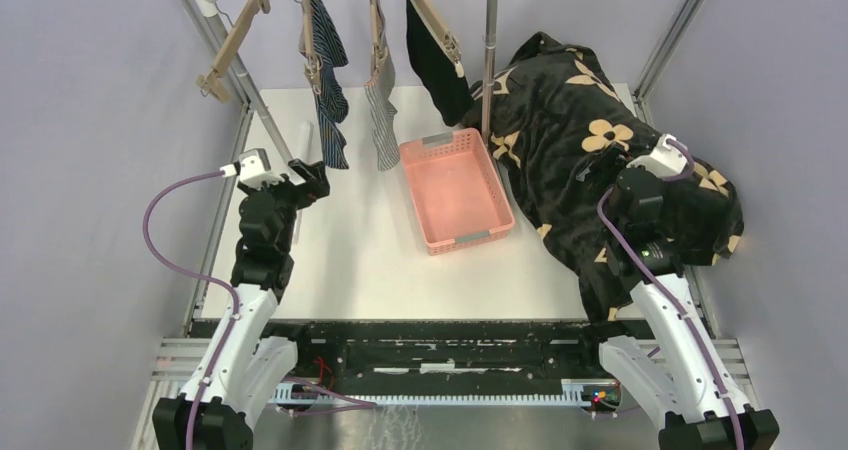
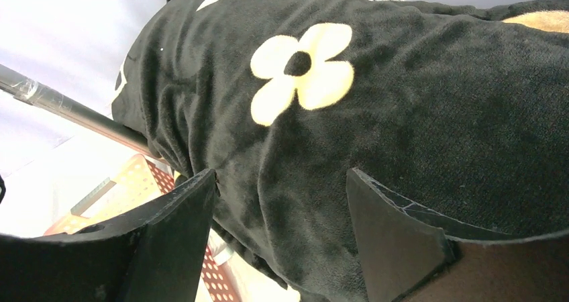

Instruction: Remove the underwear clipped to the hanger

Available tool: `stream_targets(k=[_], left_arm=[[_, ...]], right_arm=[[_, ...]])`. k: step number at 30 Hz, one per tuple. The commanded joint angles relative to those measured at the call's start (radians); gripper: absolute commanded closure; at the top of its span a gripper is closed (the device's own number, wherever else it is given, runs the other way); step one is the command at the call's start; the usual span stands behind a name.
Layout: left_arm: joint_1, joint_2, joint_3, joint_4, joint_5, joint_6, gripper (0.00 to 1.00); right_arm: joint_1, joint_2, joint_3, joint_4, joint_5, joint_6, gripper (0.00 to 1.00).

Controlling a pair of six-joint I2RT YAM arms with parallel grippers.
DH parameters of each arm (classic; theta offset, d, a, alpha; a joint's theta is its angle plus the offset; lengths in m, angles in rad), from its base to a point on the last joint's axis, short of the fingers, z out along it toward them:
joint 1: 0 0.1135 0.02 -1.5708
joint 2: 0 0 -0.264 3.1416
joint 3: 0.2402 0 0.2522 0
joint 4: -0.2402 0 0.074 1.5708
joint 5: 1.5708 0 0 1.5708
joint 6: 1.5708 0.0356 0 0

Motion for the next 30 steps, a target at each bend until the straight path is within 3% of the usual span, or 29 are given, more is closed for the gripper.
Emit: stream_targets(k=[1, 5, 13, 16, 19, 24, 30], left_arm=[[0.002, -0.01, 0.004, 0.018, -0.007, 0.019, 0.01], [0.003, -0.002, 0.022, 0.004, 0.031, 0.012, 0.01], [-0.006, 0.008, 0.057, 0.06, 0.287, 0.06, 0.01], [-0.048, 0.025, 0.095, 0.054, 0.309, 0.075, 0.01], [-0.158, 0.068, 0.144, 0.021, 0.21, 0.126, 0.01], [-0.392, 0.21, 0.276, -0.085, -0.097, 0.23, 0.01], [-0.475, 0.27, 0.393, -0.137, -0.245, 0.243, 0.01]], right_arm=[[0.002, 0.004, 0.007, 0.026, 0.023, 0.006, 0.2], [0.002, 0.011, 0.005, 0.034, 0.012, 0.008, 0.19], [0.001, 0.024, -0.001, 0.059, -0.021, 0.006, 0.17], [0.001, 0.041, 0.01, 0.052, -0.031, 0.009, 0.17], [0.002, 0.065, 0.027, 0.038, -0.044, 0.011, 0.17], [0.002, 0.073, 0.038, 0.022, -0.047, 0.008, 0.18], [0.002, 0.064, 0.033, 0.023, -0.027, 0.002, 0.17]])
